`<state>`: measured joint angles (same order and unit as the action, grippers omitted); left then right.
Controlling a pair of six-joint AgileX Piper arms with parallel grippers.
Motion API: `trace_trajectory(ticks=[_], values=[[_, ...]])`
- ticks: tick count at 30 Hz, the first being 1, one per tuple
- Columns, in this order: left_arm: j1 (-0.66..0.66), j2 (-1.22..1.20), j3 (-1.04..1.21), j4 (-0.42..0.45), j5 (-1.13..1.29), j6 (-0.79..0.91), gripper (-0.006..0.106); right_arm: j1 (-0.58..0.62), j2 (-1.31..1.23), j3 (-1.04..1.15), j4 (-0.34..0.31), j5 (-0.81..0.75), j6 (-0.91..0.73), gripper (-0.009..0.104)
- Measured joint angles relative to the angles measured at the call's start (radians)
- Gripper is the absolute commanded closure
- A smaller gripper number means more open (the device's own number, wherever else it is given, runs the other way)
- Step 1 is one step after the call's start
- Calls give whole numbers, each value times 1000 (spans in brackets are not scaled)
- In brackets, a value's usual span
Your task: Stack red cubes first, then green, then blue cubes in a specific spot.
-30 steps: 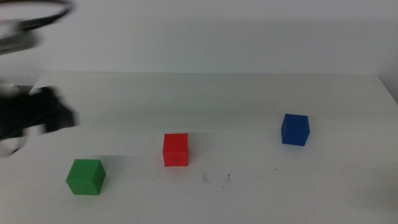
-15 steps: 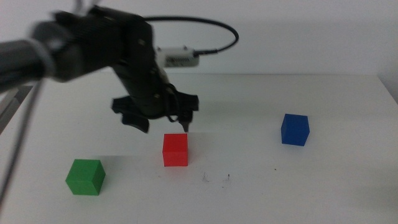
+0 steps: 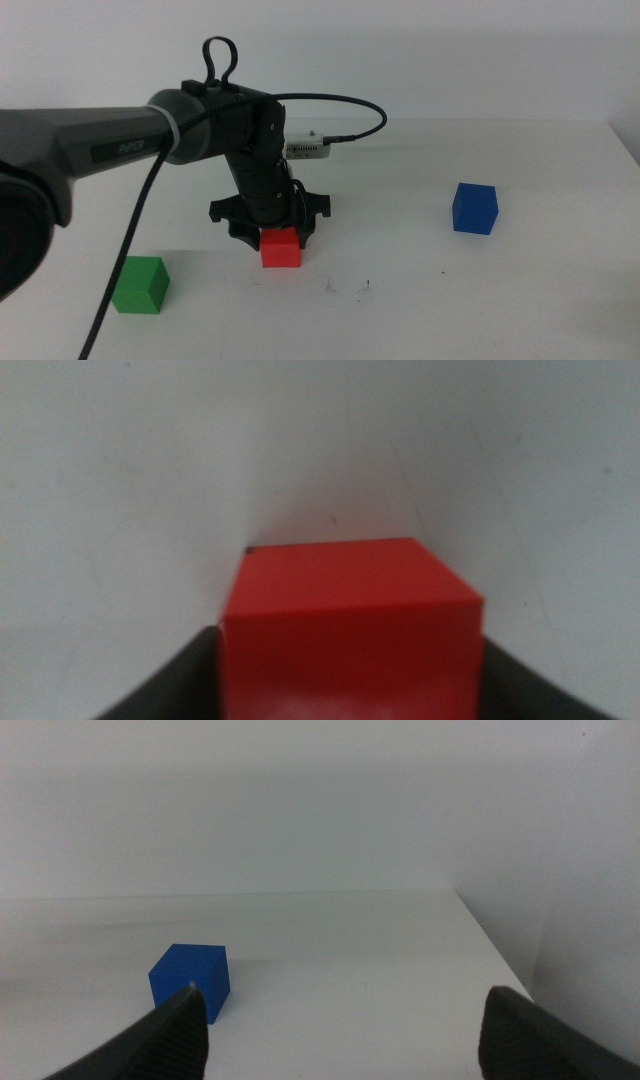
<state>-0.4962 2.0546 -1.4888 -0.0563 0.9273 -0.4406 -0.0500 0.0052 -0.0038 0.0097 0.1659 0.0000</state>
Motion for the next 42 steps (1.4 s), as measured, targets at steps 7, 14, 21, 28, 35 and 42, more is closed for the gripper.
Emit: trace_trajectory(ticks=[7, 14, 21, 28, 35, 42], values=[[-35, 2, -31, -10, 20, -45, 87, 0, 0, 0, 0, 0, 0, 7], [-231, -21, -176, 68, 119, -280, 96, 0, 0, 0, 0, 0, 0, 7], [-259, 54, -204, 73, 148, -340, 96, 0, 0, 0, 0, 0, 0, 7], [-234, 81, -204, 68, 161, -343, 96, 0, 0, 0, 0, 0, 0, 7], [-232, 106, -204, 56, 155, -343, 91, 0, 0, 0, 0, 0, 0, 7], [-232, 114, -204, 49, 139, -325, 66, 0, 0, 0, 0, 0, 0, 7]])
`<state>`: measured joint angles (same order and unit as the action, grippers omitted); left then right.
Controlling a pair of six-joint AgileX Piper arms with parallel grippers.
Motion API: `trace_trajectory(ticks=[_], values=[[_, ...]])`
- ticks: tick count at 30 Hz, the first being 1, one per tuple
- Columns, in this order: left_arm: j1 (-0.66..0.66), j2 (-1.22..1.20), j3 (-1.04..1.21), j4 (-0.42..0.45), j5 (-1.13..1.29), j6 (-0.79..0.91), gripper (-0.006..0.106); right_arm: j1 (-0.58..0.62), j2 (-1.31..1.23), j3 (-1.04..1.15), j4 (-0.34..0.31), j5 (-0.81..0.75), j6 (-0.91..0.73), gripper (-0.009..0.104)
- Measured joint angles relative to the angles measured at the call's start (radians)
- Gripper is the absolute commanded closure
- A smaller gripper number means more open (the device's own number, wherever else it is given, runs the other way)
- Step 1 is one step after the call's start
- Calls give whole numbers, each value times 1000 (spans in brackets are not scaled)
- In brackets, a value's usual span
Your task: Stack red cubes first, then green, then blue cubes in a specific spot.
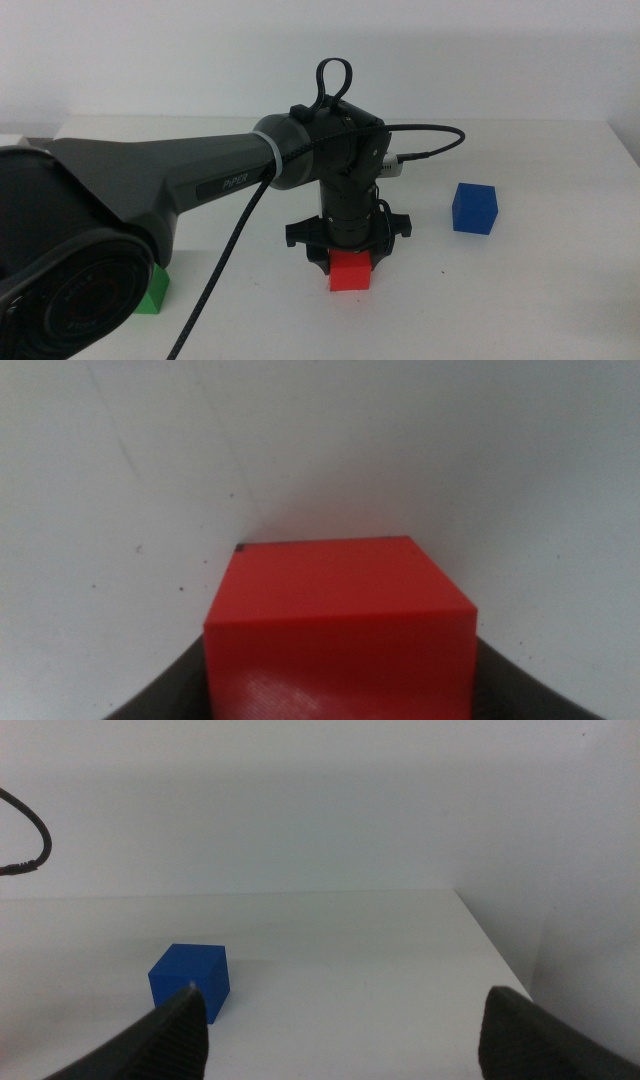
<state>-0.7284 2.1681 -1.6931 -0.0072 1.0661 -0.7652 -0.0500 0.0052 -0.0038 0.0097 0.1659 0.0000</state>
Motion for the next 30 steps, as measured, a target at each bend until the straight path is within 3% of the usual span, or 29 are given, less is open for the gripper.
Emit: trace_trajectory(ticks=[1, 2, 7, 14, 19, 26, 30], values=[[0, 0, 0, 0, 0, 2, 60, 0, 0, 0, 0, 0, 0, 7], [0, 0, 0, 0, -1, 4, 40, 0, 0, 0, 0, 0, 0, 7], [0, 0, 0, 0, -4, 27, 7, 0, 0, 0, 0, 0, 0, 7], [3, -98, 0, 7, 31, 157, 7, 0, 0, 0, 0, 0, 0, 7], [58, -322, 65, 94, 121, 266, 7, 0, 0, 0, 0, 0, 0, 7], [343, -670, 442, 119, 121, 396, 7, 0, 0, 0, 0, 0, 0, 7], [526, -757, 622, 21, 24, 556, 7, 0, 0, 0, 0, 0, 0, 7]])
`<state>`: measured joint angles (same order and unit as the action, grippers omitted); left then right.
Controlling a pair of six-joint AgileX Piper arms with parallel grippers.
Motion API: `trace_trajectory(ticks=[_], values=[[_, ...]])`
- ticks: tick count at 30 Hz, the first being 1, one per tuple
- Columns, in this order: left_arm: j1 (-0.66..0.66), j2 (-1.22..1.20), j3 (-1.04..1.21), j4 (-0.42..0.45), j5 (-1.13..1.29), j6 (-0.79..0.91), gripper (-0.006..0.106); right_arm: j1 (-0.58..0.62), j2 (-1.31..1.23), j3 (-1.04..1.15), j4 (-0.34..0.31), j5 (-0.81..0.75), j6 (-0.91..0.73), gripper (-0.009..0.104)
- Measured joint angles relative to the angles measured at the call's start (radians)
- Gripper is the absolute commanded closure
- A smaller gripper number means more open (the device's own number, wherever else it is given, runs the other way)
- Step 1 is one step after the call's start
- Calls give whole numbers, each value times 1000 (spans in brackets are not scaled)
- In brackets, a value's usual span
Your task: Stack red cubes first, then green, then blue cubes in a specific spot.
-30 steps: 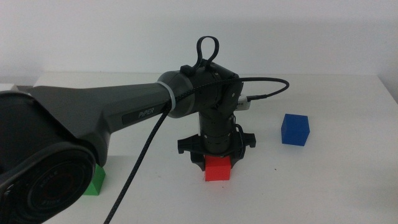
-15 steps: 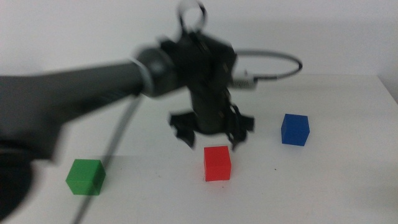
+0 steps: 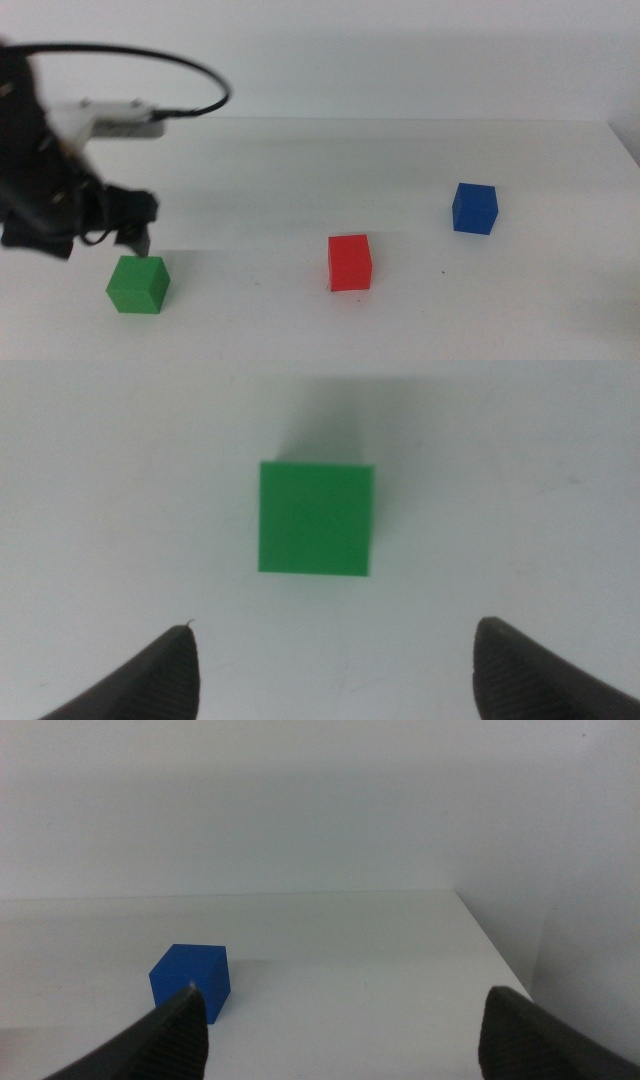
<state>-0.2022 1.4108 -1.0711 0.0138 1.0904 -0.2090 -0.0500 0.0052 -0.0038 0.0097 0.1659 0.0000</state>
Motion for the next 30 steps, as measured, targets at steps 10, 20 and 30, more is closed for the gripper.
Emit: trace_trajectory(ticks=[10, 20, 30], values=[[152, 158, 105, -219, -220, 240, 7, 0, 0, 0, 0, 0, 0, 7], [137, 331, 107, -223, -330, 241, 44, 0, 0, 0, 0, 0, 0, 7], [-164, 260, -119, -46, -130, -120, 102, 0, 0, 0, 0, 0, 0, 7]])
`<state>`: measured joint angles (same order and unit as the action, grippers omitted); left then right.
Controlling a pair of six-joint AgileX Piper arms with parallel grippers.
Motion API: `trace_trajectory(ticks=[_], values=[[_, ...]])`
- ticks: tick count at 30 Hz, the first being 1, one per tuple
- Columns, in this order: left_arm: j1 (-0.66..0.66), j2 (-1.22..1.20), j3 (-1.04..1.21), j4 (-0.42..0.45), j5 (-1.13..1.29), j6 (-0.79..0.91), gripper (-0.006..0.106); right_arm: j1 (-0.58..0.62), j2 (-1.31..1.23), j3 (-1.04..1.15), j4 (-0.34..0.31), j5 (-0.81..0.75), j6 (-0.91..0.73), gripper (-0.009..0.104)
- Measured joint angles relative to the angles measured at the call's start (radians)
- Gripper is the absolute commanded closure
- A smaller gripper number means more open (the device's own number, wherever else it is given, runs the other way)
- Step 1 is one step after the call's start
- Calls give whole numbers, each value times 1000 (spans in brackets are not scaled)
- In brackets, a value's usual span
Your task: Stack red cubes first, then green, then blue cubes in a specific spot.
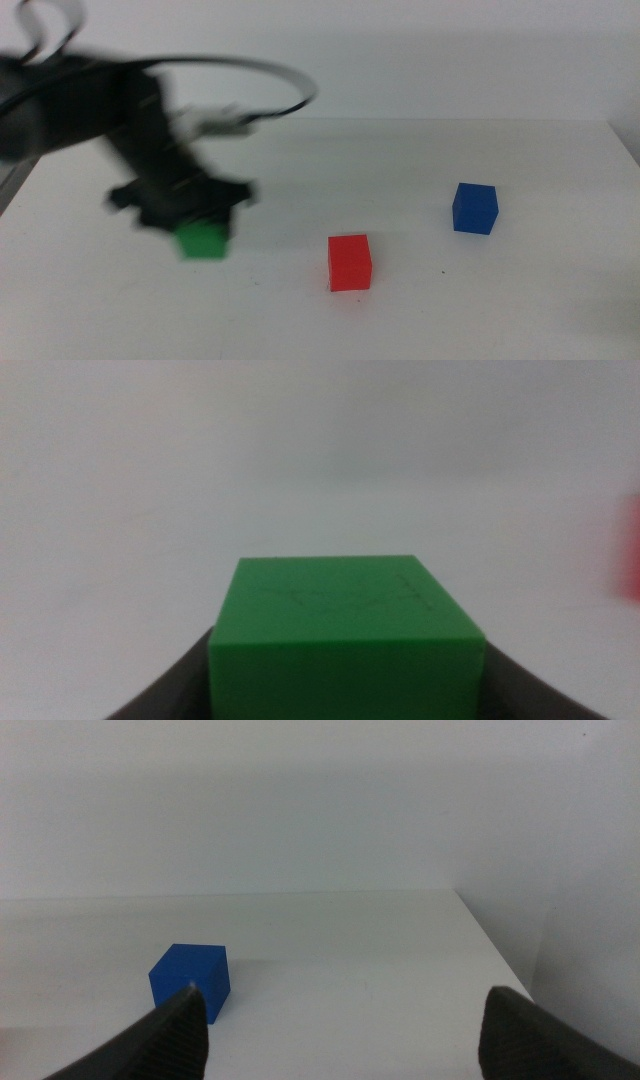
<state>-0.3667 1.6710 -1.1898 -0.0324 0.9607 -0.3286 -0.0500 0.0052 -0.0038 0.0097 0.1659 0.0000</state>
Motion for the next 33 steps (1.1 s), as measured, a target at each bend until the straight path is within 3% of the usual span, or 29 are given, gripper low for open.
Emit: trace_trajectory(ticks=[5, 10, 18, 33], values=[[-260, 108, -331, 127, 171, -323, 102, 0, 0, 0, 0, 0, 0, 7], [-386, 257, -532, 143, 241, -485, 102, 0, 0, 0, 0, 0, 0, 7], [-397, 427, -682, 128, 253, -512, 102, 0, 0, 0, 0, 0, 0, 7], [-399, 440, -658, 98, 259, -479, 95, 0, 0, 0, 0, 0, 0, 7]])
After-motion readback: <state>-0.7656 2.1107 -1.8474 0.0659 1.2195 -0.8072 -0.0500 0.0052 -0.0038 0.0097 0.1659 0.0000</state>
